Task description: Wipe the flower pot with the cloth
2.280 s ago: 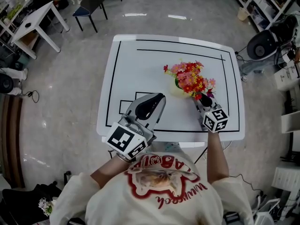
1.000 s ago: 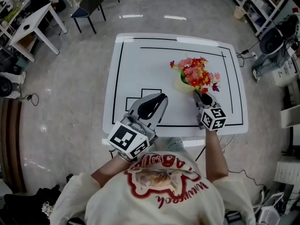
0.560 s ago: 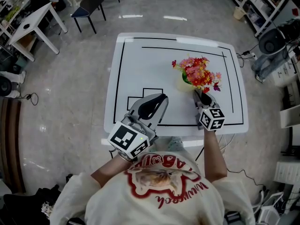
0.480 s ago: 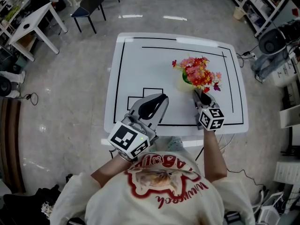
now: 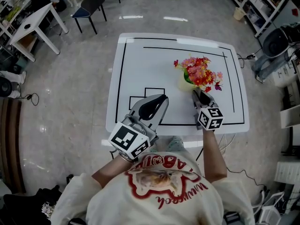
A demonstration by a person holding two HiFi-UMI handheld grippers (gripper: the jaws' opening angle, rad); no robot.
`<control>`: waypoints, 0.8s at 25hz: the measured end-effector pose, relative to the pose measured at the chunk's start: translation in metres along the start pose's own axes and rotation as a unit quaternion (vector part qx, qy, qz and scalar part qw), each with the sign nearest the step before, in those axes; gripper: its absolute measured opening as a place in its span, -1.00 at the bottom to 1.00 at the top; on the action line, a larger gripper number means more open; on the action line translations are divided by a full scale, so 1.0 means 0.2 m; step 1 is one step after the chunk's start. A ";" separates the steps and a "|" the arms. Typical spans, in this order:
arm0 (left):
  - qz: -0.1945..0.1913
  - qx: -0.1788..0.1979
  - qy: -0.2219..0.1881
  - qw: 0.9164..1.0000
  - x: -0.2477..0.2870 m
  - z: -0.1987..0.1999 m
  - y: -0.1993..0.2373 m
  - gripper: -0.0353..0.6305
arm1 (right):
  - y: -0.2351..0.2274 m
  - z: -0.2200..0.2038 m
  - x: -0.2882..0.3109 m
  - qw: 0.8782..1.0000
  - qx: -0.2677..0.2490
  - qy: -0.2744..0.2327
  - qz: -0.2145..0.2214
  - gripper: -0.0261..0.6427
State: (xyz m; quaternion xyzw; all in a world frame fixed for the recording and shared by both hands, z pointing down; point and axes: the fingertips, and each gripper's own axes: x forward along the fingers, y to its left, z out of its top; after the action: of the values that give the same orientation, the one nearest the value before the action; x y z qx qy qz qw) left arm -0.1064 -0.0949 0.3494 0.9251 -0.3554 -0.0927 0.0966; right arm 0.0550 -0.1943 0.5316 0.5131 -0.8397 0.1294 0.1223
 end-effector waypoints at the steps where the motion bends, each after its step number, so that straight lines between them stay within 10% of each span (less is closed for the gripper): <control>1: 0.001 -0.001 0.000 1.000 0.00 0.00 0.00 -0.88 | 0.00 0.00 0.00 1.000 0.000 0.000 0.000 -0.71; 20: 0.003 -0.002 0.005 1.000 -0.04 -0.01 0.01 -0.88 | 0.14 0.04 0.06 0.999 -0.008 -0.004 0.030 -0.71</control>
State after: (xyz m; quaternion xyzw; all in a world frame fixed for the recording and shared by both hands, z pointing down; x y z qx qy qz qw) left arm -0.1130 -0.0897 0.3520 0.9242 -0.3575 -0.0884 0.1007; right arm 0.0243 -0.1942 0.5261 0.4869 -0.8563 0.1243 0.1190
